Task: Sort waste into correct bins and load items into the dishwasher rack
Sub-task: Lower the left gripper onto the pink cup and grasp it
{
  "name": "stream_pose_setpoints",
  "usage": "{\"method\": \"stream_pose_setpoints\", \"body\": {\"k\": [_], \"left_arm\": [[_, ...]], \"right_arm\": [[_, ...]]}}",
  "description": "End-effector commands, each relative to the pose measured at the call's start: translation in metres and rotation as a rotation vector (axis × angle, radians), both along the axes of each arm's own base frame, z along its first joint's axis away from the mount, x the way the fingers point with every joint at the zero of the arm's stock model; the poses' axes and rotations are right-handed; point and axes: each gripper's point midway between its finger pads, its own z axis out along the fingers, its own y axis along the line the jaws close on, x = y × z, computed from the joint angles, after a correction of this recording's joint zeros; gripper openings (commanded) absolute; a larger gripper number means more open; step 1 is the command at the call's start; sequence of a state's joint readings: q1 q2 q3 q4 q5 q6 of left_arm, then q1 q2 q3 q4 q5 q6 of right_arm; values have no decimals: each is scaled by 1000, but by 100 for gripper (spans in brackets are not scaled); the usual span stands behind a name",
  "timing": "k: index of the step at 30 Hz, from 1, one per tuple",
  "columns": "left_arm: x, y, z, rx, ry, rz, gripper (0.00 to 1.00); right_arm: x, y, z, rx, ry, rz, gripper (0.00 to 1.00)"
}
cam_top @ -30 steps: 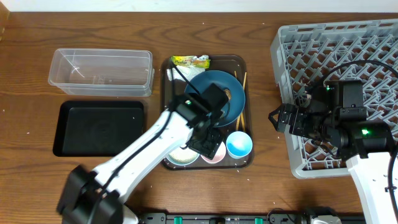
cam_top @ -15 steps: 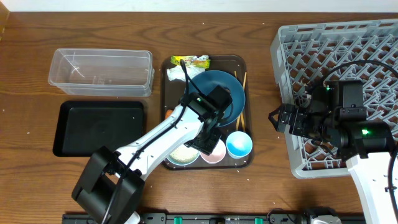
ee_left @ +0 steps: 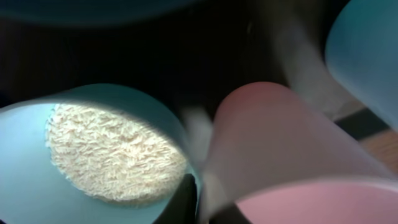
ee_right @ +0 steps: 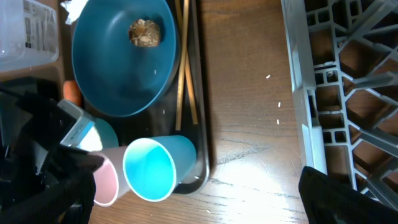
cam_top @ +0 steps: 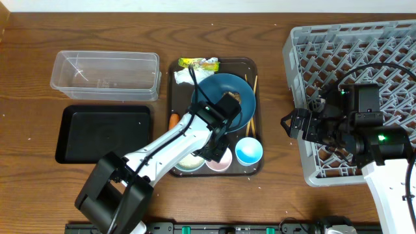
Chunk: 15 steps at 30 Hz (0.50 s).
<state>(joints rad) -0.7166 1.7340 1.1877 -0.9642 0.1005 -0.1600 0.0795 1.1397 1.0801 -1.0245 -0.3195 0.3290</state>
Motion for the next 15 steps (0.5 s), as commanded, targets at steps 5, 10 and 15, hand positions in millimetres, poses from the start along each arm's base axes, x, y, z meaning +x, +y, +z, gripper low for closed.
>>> {"method": "stream_pose_setpoints", "body": {"k": [5,10,15], "left_arm": [[-6,12,5,53,27,6,6],[-4,11,24,44,16,12,6],[-3,10,53,1,-32,26,6]], "right_arm": [[2,0,7,4,-22,8,99],[3,-1,7,-2,-26,4,99],[4,-1,7,-1,-29,4,99]]}}
